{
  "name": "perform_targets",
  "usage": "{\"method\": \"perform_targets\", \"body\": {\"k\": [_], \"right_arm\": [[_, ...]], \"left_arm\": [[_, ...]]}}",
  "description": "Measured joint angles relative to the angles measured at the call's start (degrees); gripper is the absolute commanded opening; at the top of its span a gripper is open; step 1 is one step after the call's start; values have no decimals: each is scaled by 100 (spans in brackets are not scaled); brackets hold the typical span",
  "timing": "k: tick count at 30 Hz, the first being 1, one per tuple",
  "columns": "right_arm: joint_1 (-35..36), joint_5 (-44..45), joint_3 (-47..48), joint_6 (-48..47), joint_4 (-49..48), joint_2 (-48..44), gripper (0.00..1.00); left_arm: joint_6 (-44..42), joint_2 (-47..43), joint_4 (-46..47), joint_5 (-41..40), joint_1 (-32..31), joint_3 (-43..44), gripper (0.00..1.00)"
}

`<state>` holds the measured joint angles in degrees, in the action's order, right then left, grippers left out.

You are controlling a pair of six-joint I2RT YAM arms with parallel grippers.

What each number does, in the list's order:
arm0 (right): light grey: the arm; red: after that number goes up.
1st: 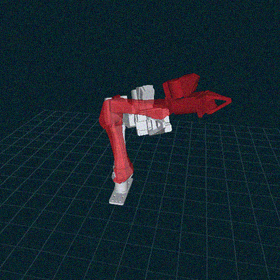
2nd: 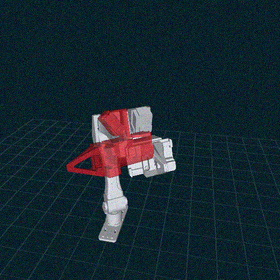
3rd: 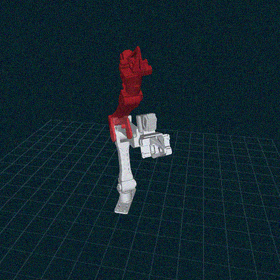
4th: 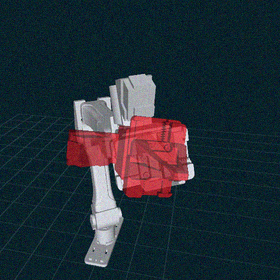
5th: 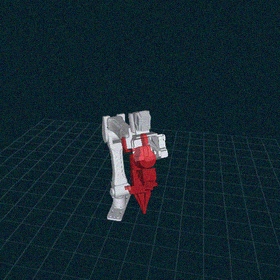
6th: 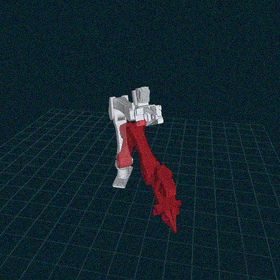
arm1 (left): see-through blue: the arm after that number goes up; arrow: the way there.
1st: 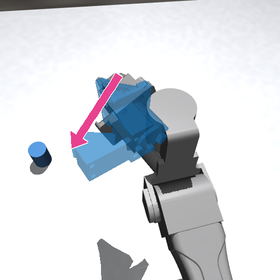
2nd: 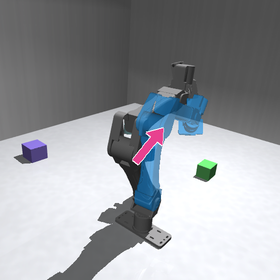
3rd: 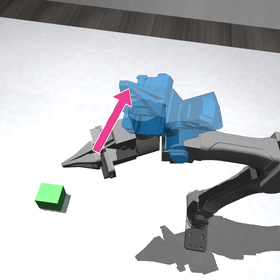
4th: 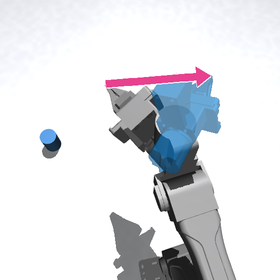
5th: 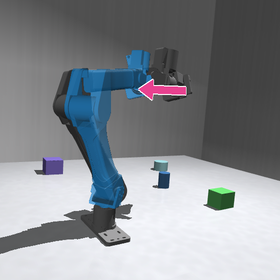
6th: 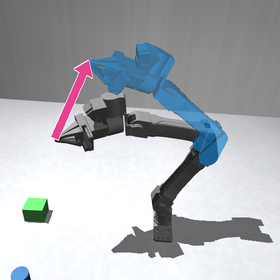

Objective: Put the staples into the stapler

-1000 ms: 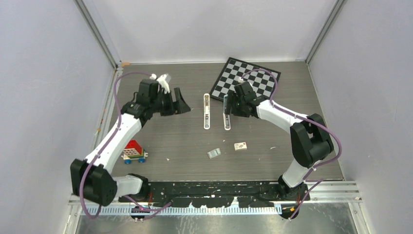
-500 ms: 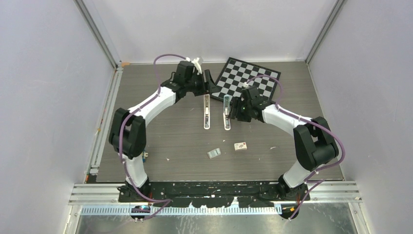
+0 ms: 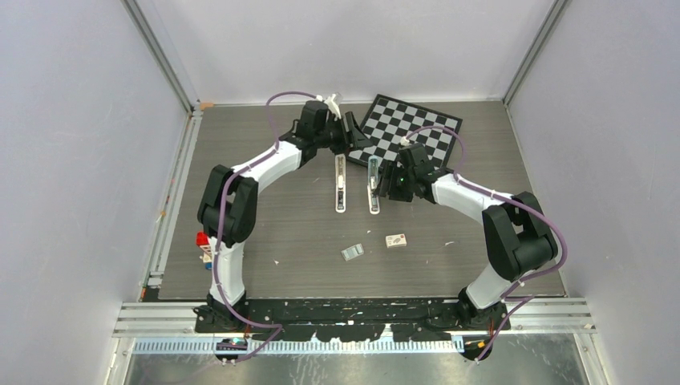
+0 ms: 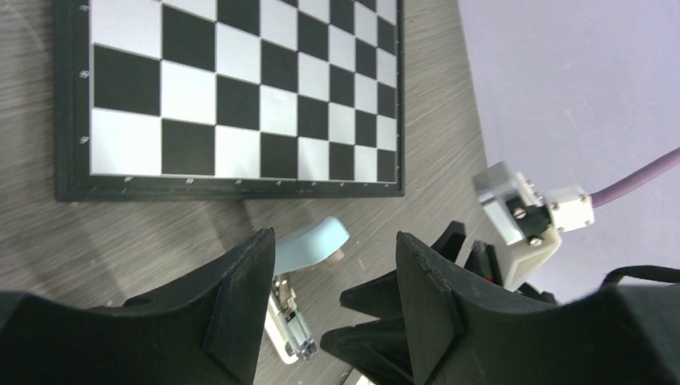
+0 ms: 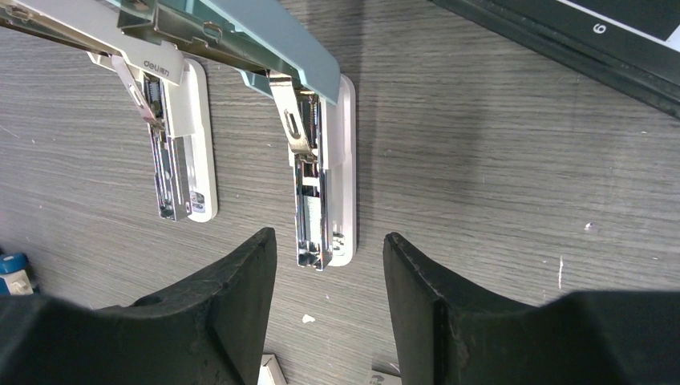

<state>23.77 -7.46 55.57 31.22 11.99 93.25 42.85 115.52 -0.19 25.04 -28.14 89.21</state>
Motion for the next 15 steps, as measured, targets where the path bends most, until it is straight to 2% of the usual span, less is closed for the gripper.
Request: {"method": "perform_targets", "body": {"k": [15], "right_arm": [[-2,-15,-101,44,-184,144,52]], "left_arm": [[474,411,822,334,-87,33,52]]}}
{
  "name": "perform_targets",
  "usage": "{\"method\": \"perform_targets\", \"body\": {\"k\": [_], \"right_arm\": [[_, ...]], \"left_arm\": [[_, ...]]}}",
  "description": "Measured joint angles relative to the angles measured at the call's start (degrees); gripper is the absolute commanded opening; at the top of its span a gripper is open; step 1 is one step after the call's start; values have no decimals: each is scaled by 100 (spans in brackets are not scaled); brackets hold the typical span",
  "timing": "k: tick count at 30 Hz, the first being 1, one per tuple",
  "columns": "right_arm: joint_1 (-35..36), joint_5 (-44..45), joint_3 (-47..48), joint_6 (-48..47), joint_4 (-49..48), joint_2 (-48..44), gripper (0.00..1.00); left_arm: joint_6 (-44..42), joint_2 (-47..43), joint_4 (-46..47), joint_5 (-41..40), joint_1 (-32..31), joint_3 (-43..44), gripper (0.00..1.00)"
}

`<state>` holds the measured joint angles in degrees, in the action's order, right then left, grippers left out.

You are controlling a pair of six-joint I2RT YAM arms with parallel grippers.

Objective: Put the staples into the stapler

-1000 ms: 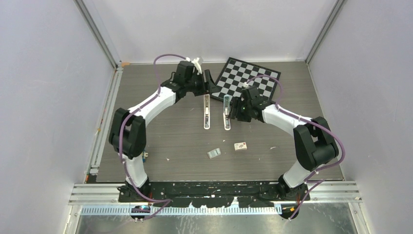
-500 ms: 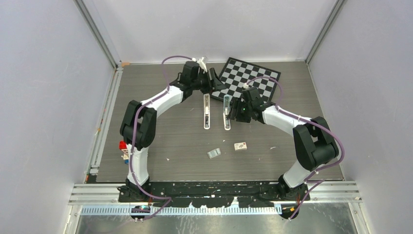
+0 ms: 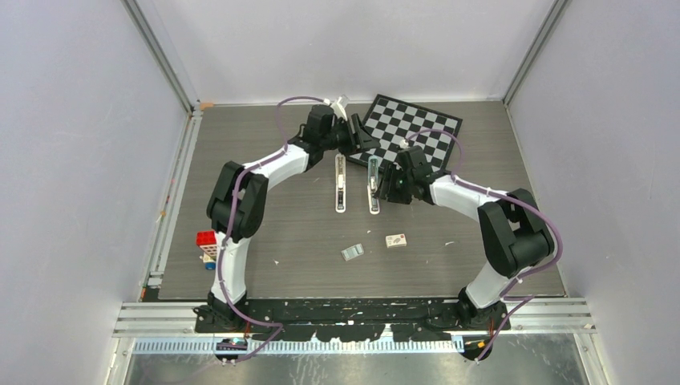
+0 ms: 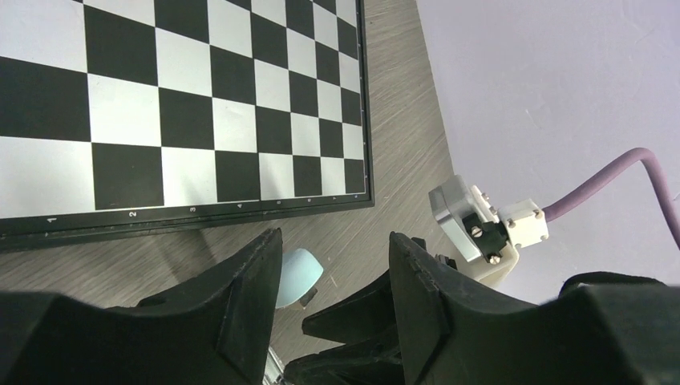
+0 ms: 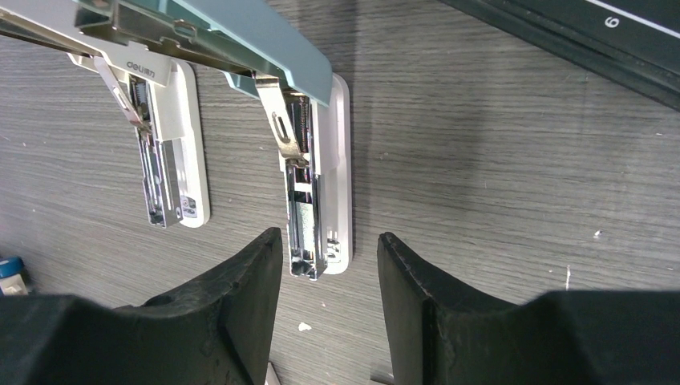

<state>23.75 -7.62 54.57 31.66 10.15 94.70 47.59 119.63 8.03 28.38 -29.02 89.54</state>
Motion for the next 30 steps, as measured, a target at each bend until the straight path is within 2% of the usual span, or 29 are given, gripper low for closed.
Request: {"method": "perform_targets", "body": {"k": [30], "right_arm": [[0,-63,-55,20,-358,407,48]], "left_arm": [[262,378,365,280,-151,-81,43]]}}
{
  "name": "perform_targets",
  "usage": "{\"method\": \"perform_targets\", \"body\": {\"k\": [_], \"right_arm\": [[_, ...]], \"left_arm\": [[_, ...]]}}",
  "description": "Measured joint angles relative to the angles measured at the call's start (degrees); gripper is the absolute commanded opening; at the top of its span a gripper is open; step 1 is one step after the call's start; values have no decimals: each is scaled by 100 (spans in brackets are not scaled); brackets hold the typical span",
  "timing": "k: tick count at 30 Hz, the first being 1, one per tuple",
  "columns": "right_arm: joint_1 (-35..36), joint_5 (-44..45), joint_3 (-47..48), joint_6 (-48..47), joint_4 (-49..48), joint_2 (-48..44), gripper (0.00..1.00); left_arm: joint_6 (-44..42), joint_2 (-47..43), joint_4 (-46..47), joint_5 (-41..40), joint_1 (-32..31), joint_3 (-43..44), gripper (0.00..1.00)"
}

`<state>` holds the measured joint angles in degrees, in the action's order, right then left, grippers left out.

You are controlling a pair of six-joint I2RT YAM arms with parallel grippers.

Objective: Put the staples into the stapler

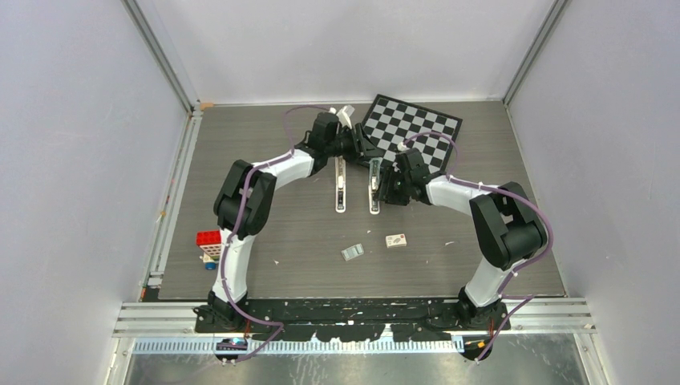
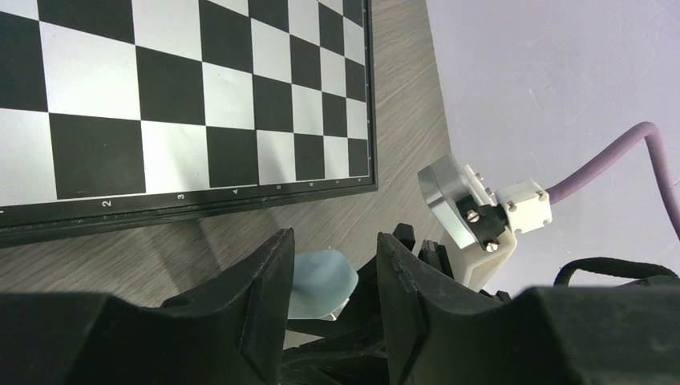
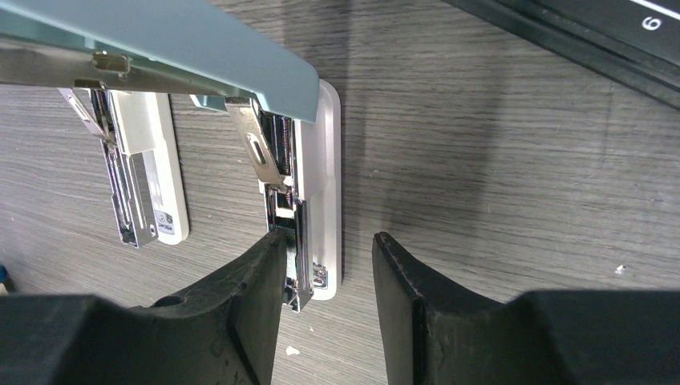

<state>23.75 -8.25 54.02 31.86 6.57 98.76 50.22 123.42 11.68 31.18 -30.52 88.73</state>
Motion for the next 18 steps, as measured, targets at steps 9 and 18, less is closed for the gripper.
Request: {"method": "perform_targets", "body": {"k": [9,18], "right_arm": [[0,-4,-26,-2,-63,0,46],[0,-4,-63,4,-94,0,45]], "left_arm": [[35,-79,94,55,-55,-278,40],[-164,-297,-151,83,-195,-481,39]]}}
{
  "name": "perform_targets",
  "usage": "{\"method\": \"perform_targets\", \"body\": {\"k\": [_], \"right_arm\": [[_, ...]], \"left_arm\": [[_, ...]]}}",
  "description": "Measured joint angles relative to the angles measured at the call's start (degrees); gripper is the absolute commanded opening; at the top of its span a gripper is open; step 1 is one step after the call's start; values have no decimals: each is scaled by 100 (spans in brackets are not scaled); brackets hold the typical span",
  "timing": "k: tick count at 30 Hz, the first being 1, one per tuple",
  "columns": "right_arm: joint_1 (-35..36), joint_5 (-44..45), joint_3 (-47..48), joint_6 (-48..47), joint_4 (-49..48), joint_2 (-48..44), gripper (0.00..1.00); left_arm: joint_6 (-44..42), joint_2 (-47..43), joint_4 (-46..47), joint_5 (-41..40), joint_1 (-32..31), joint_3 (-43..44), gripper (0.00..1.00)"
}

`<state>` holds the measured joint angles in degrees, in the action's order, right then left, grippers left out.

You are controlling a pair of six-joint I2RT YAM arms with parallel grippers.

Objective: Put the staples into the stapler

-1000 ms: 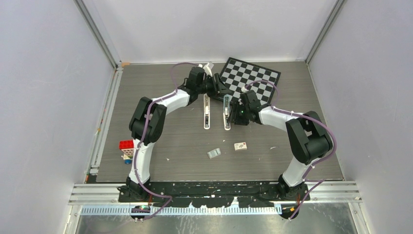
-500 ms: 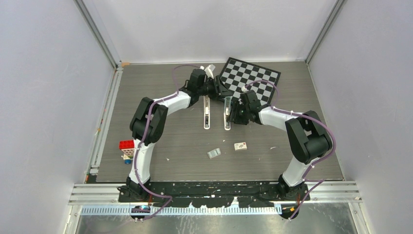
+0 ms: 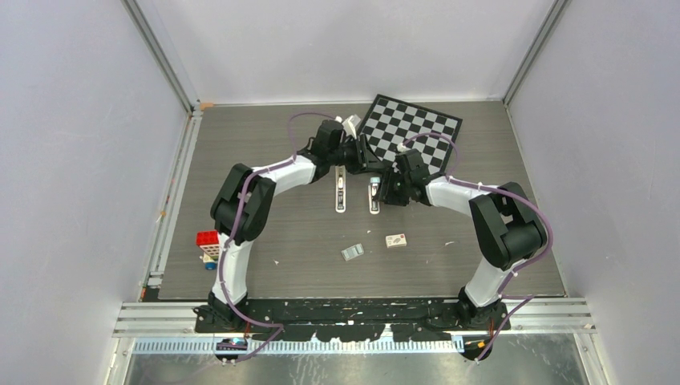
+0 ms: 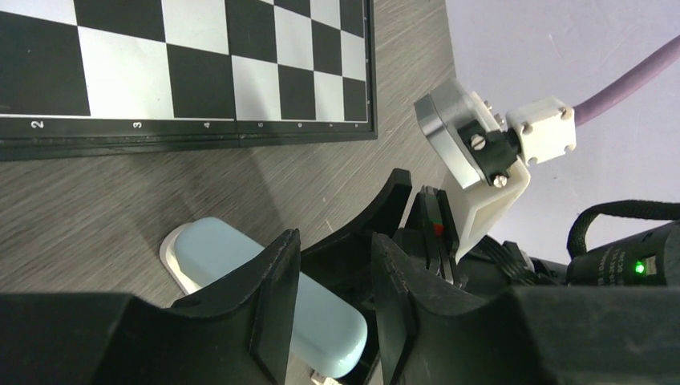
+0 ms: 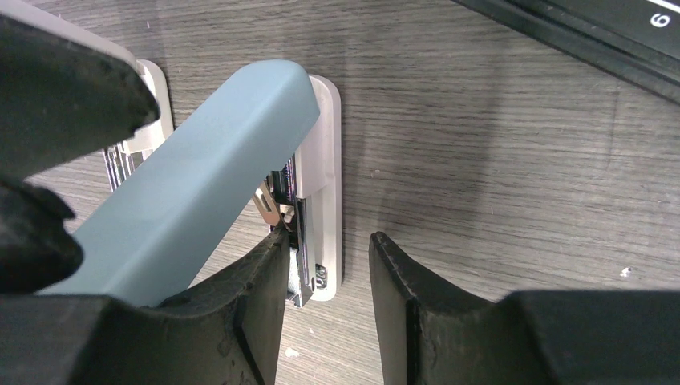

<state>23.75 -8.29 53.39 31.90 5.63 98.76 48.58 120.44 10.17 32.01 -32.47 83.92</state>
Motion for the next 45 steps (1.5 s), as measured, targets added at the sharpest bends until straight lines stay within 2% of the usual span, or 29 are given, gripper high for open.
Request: {"method": "perform_targets", "body": {"k": [12,21,26,33,38,43,45], "right_arm": [[0,-20,-28,17,138,-153,46],[0,-61,-168,20,400,-586,47],[0,-81,-328,39,651,-1016,51],[0,-79,-343,107,820,-1449,64],[81,37,-330,256,852,-1456,79],[426,442,-116,326,1005,-1408,99],[697,697,105,339,1056,-1283,100]], "left_arm": [[-282,-361,-295,-201,-20,-365,39],[-310,-404,-317,-249,-20,-640,39],[-422,-549,-356,-289,-20,-660,40],[-573,-918,-461,-422,-20,-662,45],[-833,-1366,-1193,-839,26,-636,52],[-1169,-2385,-2214,-1377,323,-667,60],[-1340,-2999,-2531,-1585,518,-772,64]]}}
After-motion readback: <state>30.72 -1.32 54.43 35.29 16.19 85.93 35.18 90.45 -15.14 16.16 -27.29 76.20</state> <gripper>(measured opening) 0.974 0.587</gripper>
